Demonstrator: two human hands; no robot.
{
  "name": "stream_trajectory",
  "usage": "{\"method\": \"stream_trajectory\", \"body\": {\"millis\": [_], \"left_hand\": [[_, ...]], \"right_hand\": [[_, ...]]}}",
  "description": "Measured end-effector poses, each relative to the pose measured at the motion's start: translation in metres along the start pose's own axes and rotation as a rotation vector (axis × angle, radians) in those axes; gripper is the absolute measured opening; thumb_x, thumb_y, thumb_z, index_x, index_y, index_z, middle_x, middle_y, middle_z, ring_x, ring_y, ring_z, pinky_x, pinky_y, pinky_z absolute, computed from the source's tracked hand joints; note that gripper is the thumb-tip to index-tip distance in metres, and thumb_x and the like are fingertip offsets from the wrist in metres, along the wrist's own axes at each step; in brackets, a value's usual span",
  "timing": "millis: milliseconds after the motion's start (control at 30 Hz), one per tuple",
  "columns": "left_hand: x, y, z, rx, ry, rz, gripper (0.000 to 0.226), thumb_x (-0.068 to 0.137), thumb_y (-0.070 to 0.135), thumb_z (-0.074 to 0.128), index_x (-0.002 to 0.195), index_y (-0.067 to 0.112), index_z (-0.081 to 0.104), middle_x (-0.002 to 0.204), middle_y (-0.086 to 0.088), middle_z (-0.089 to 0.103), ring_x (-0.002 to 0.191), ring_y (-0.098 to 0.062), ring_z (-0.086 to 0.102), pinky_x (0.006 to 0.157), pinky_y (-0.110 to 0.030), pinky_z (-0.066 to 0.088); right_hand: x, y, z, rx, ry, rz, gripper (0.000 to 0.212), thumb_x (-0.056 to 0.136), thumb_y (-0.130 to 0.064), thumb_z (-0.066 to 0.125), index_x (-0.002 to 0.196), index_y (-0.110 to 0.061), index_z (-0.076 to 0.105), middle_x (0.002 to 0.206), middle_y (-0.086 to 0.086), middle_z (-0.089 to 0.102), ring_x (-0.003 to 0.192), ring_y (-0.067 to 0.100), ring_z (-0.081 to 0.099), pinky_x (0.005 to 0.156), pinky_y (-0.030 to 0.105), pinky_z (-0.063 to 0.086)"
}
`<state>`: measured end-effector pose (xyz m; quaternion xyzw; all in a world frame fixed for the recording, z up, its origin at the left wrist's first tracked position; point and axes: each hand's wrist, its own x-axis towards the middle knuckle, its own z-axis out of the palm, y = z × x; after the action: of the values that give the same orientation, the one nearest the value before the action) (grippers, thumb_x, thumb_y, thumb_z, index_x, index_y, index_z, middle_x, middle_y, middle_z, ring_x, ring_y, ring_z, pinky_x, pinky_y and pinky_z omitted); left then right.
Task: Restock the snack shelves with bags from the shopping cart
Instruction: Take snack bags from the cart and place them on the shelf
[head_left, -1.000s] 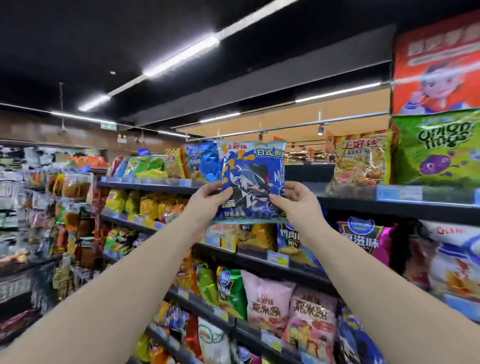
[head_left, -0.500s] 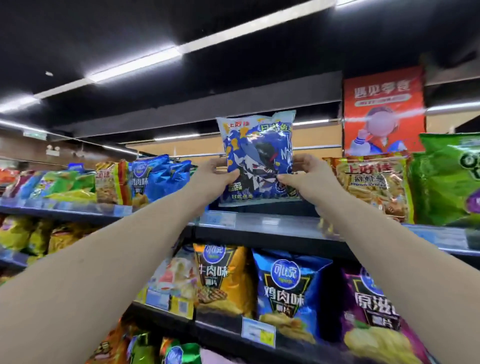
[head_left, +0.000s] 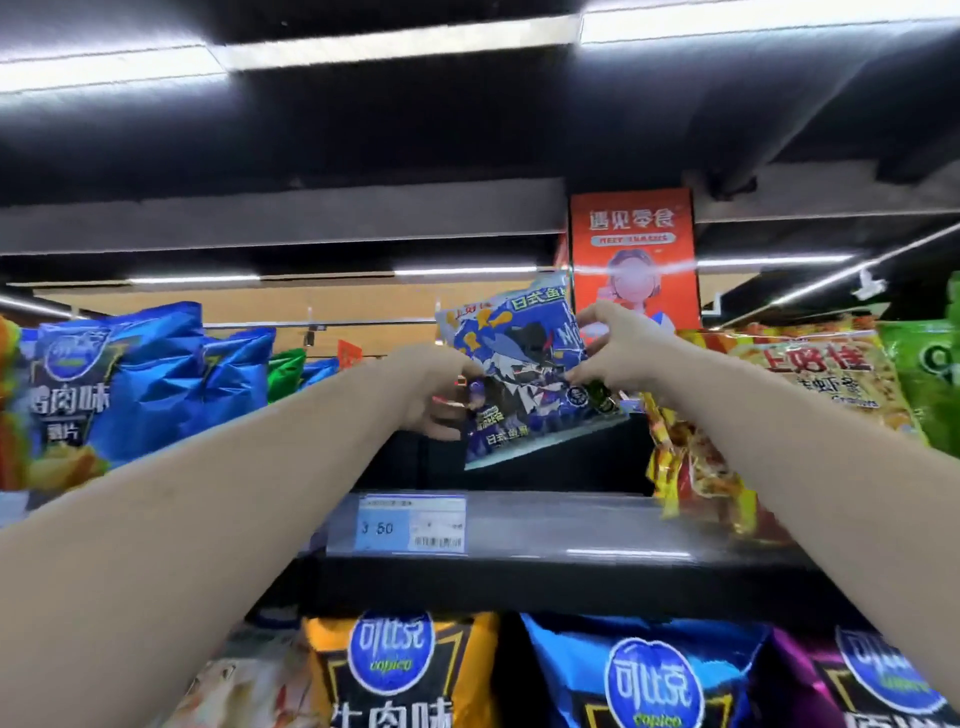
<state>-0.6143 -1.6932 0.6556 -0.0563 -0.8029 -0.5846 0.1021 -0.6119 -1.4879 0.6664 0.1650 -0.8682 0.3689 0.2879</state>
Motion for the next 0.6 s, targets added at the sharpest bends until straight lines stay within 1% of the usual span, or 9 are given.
{"method": "stream_trajectory", "body": {"millis": [100, 167, 267, 333, 433, 467, 533, 567, 600], "left_hand": [[0.028, -0.003, -0.008, 0.022, -0.098, -0.039, 0.019, 0.100, 0.013, 0.048, 0.084, 0.010, 0.059, 0.086, -0.010, 0.062, 0.096, -0.027, 0.060, 0.084, -0.051, 0.053], [0.043, -0.001, -0.010, 0.030, -0.132, -0.038, 0.019, 0.101, 0.011, 0.047, 0.086, 0.008, 0.058, 0.097, -0.014, 0.062, 0.104, -0.029, 0.062, 0.080, -0.054, 0.055], [0.063, 0.004, -0.009, 0.059, -0.185, -0.001, 0.019, 0.102, 0.011, 0.047, 0.087, 0.008, 0.056, 0.099, -0.015, 0.059, 0.096, -0.028, 0.060, 0.072, -0.051, 0.054], [0.072, 0.009, -0.005, 0.097, -0.205, 0.025, 0.020, 0.103, 0.010, 0.046, 0.086, 0.007, 0.056, 0.092, -0.014, 0.059, 0.089, -0.028, 0.058, 0.072, -0.050, 0.053], [0.081, 0.013, 0.004, 0.137, -0.214, 0.056, 0.021, 0.104, 0.010, 0.040, 0.088, 0.006, 0.053, 0.089, -0.015, 0.057, 0.085, -0.030, 0.057, 0.072, -0.050, 0.053], [0.086, 0.014, 0.005, 0.152, -0.216, 0.061, 0.021, 0.104, 0.012, 0.038, 0.092, 0.005, 0.054, 0.093, -0.016, 0.057, 0.088, -0.031, 0.057, 0.073, -0.052, 0.054], [0.085, 0.017, 0.007, 0.159, -0.231, 0.077, 0.022, 0.105, 0.023, 0.037, 0.104, 0.006, 0.051, 0.106, -0.020, 0.058, 0.095, -0.036, 0.059, 0.080, -0.057, 0.055], [0.087, 0.020, 0.005, 0.155, -0.236, 0.084, 0.025, 0.105, 0.030, 0.037, 0.110, 0.008, 0.048, 0.112, -0.021, 0.054, 0.101, -0.040, 0.058, 0.084, -0.060, 0.054], [0.088, 0.022, 0.008, 0.132, -0.244, 0.086, 0.030, 0.105, 0.038, 0.037, 0.113, 0.011, 0.045, 0.116, -0.022, 0.051, 0.108, -0.042, 0.056, 0.085, -0.060, 0.053]], "right_hand": [[0.012, 0.002, 0.013, -0.038, -0.003, 0.096, 0.063, 0.079, -0.003, 0.076, 0.133, -0.017, 0.045, 0.107, 0.018, 0.060, 0.075, 0.025, 0.058, 0.070, 0.039, 0.056], [0.020, 0.000, 0.017, -0.063, -0.011, 0.149, 0.062, 0.082, 0.001, 0.071, 0.136, -0.015, 0.044, 0.098, 0.013, 0.059, 0.073, 0.025, 0.059, 0.068, 0.038, 0.057], [0.033, -0.001, 0.018, -0.055, -0.007, 0.231, 0.046, 0.086, 0.002, 0.065, 0.130, -0.004, 0.052, 0.086, 0.013, 0.056, 0.066, 0.022, 0.056, 0.063, 0.034, 0.055], [0.040, -0.002, 0.016, 0.019, 0.036, 0.283, 0.031, 0.091, -0.002, 0.061, 0.121, 0.002, 0.057, 0.093, 0.017, 0.060, 0.068, 0.025, 0.061, 0.072, 0.042, 0.060], [0.049, -0.001, 0.018, 0.200, 0.078, 0.333, 0.032, 0.098, -0.019, 0.054, 0.125, -0.001, 0.053, 0.116, 0.021, 0.060, 0.099, 0.038, 0.065, 0.082, 0.051, 0.057], [0.052, 0.000, 0.018, 0.235, 0.075, 0.331, 0.033, 0.100, -0.024, 0.051, 0.125, -0.003, 0.050, 0.112, 0.020, 0.059, 0.103, 0.039, 0.062, 0.086, 0.052, 0.056], [0.057, 0.003, 0.017, 0.274, 0.059, 0.336, 0.028, 0.102, -0.030, 0.044, 0.119, -0.009, 0.050, 0.098, 0.016, 0.059, 0.098, 0.036, 0.061, 0.091, 0.050, 0.052], [0.058, 0.003, 0.017, 0.314, 0.052, 0.348, 0.026, 0.103, -0.032, 0.041, 0.114, -0.011, 0.050, 0.097, 0.016, 0.059, 0.097, 0.035, 0.060, 0.092, 0.050, 0.051], [0.063, 0.007, 0.018, 0.365, 0.040, 0.354, 0.028, 0.104, -0.034, 0.038, 0.115, -0.011, 0.049, 0.105, 0.018, 0.059, 0.102, 0.037, 0.059, 0.094, 0.051, 0.050]]}}
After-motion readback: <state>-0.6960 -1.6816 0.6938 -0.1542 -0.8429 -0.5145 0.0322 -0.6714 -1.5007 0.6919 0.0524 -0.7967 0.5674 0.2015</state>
